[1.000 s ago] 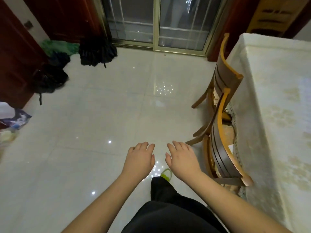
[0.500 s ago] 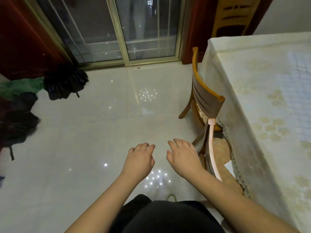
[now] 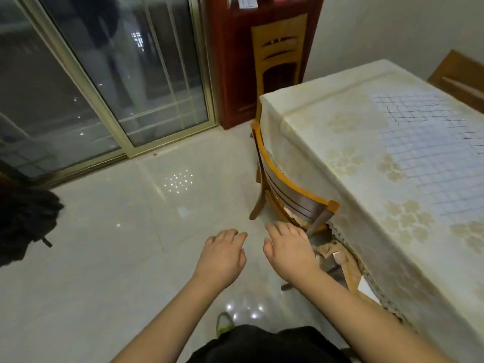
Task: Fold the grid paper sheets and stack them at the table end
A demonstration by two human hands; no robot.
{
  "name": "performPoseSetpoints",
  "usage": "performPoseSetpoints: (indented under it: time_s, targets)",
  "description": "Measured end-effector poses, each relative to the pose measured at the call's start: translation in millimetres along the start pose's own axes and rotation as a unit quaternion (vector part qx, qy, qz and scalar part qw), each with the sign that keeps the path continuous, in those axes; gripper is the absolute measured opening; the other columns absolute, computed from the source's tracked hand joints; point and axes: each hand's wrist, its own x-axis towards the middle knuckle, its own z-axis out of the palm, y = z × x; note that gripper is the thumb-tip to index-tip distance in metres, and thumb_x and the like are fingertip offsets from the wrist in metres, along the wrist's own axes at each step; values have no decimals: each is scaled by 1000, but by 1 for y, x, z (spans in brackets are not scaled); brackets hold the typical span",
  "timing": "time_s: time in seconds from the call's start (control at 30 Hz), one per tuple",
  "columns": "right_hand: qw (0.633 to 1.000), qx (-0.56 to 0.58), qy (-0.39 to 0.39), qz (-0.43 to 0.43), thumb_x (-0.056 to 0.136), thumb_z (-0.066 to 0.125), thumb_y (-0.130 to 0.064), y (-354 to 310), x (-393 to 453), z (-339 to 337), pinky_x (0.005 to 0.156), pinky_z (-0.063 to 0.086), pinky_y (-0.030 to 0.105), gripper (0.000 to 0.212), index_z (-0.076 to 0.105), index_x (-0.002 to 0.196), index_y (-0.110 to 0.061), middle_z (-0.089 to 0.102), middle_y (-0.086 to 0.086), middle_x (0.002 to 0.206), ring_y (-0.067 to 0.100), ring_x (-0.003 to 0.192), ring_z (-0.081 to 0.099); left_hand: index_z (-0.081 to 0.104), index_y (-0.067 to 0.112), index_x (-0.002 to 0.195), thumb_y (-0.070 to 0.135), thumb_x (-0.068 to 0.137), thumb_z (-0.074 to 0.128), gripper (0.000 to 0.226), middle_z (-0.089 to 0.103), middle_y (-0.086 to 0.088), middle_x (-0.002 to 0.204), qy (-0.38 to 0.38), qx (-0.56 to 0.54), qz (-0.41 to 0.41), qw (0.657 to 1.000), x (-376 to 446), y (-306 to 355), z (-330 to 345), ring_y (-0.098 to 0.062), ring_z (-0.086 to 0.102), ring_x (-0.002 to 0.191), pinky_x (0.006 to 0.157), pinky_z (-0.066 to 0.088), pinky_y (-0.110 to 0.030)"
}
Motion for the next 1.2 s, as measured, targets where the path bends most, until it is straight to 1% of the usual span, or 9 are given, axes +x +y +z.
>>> performPoseSetpoints:
  time_s: [0.07, 0.17, 0.27, 0.43, 0.53, 0.77, 0.87, 1.0, 1.2]
  targets:
    - [999, -1, 16, 32, 96, 32, -37, 3, 19, -8, 101, 38, 40, 45, 53, 131, -20, 58, 3, 128, 24, 121, 51, 51, 21, 134, 30, 90, 41, 47, 58, -2, 129, 2, 8, 35, 999, 30, -15, -10, -22, 53, 120, 94, 43, -40]
    - [994, 7, 38, 102, 89, 27, -39, 19, 39, -12, 91, 45, 40, 49, 61, 119, -19, 64, 3, 115, 25, 108, 59, 57, 20, 128, 35, 83, 27, 56, 62, -1, 121, -5, 15, 90, 996, 76, -18, -25, -23, 59, 112, 88, 47, -40]
    - [987, 21, 45, 155, 87, 32, -39, 37, 55, -19, 87, 48, 40, 47, 64, 116, -18, 66, 3, 109, 26, 102, 62, 54, 23, 130, 34, 87, 35, 49, 59, 2, 126, -8, -1, 155, 988, 126, -12, -30, -20, 55, 117, 92, 46, -39]
    - [975, 38, 80, 206, 87, 28, -40, 75, 95, -32, 88, 47, 41, 53, 62, 121, -17, 65, 4, 117, 28, 105, 61, 54, 27, 130, 38, 87, 32, 50, 59, 5, 127, -13, -29, 229, 973, 218, 6, -42, -18, 56, 116, 91, 48, -38]
    - [967, 53, 93, 233, 88, 28, -40, 100, 124, -37, 86, 48, 39, 52, 62, 121, -18, 65, 4, 117, 28, 104, 62, 54, 26, 132, 35, 91, 38, 45, 57, 7, 131, -28, -3, 267, 963, 262, 24, -48, -15, 52, 122, 95, 43, -36]
    - [952, 51, 111, 279, 82, 40, -33, 148, 175, -50, 76, 52, 37, 43, 68, 108, -13, 69, 6, 100, 28, 89, 66, 51, 25, 134, 32, 96, 45, 40, 56, 6, 131, -70, 18, 306, 949, 354, 48, -51, -16, 51, 122, 99, 40, -37]
    - [952, 41, 93, 290, 85, 36, -32, 162, 188, -56, 81, 51, 39, 45, 65, 114, -12, 67, 8, 108, 28, 97, 64, 47, 23, 139, 33, 98, 42, 43, 55, 3, 134, -95, 35, 334, 937, 379, 63, -50, -17, 50, 122, 99, 40, -36]
    - [934, 57, 103, 338, 88, 35, -32, 178, 208, -60, 91, 47, 41, 47, 60, 123, -13, 64, 7, 119, 27, 109, 60, 35, 24, 146, 36, 100, 34, 48, 43, 3, 146, -151, 44, 371, 915, 420, 82, -43, -16, 42, 131, 110, 35, -38]
    - [889, 56, 97, 445, 92, 36, -32, 206, 245, -55, 96, 42, 41, 47, 54, 132, -14, 60, 6, 128, 26, 117, 55, 42, 23, 142, 31, 97, 40, 46, 49, 2, 141, -158, 13, 463, 872, 491, 92, -28, -14, 45, 127, 107, 38, -34]
